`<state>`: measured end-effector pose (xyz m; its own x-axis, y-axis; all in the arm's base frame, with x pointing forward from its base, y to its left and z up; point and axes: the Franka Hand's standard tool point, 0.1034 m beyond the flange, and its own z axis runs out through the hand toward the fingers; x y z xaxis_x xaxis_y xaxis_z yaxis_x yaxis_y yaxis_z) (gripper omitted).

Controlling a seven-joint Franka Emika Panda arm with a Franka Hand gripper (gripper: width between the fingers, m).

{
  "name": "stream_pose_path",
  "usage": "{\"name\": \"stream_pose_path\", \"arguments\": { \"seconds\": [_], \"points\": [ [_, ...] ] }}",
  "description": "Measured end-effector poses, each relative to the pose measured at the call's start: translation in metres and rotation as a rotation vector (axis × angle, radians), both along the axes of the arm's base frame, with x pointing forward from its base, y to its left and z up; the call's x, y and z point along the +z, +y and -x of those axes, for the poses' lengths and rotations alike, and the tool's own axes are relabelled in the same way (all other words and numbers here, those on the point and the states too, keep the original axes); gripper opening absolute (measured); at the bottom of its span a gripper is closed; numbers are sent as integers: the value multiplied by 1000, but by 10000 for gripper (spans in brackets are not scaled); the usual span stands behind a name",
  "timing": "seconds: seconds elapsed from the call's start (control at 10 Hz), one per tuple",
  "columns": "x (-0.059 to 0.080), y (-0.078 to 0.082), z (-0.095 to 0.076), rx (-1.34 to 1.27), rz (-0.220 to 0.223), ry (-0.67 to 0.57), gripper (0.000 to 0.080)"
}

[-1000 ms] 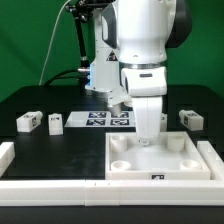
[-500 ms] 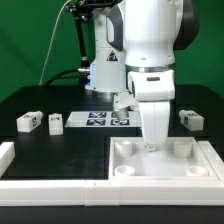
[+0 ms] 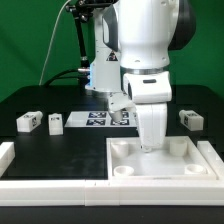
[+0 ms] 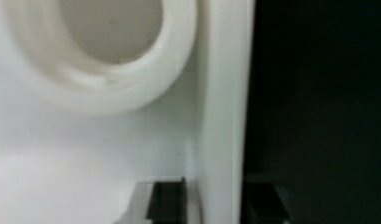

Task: Assemble one leg

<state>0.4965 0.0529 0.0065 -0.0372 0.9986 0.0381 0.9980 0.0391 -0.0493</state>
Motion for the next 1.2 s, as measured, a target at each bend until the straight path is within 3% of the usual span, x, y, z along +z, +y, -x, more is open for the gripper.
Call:
{"name": "stream_pose_path", "arguments": {
  "seconds": [0.1,0.2,0.3,0.4,0.9,1.2],
  "points": [
    [0,0,0,0,0,0,257],
    [0,0,0,0,0,0,488],
    [0,0,0,-1,0,1,488],
    [0,-1,0,-1,0,1,612],
    [0,-1,0,-2,1,1,649],
    [22,13,23,-113,16,-2,649]
  ]
}}
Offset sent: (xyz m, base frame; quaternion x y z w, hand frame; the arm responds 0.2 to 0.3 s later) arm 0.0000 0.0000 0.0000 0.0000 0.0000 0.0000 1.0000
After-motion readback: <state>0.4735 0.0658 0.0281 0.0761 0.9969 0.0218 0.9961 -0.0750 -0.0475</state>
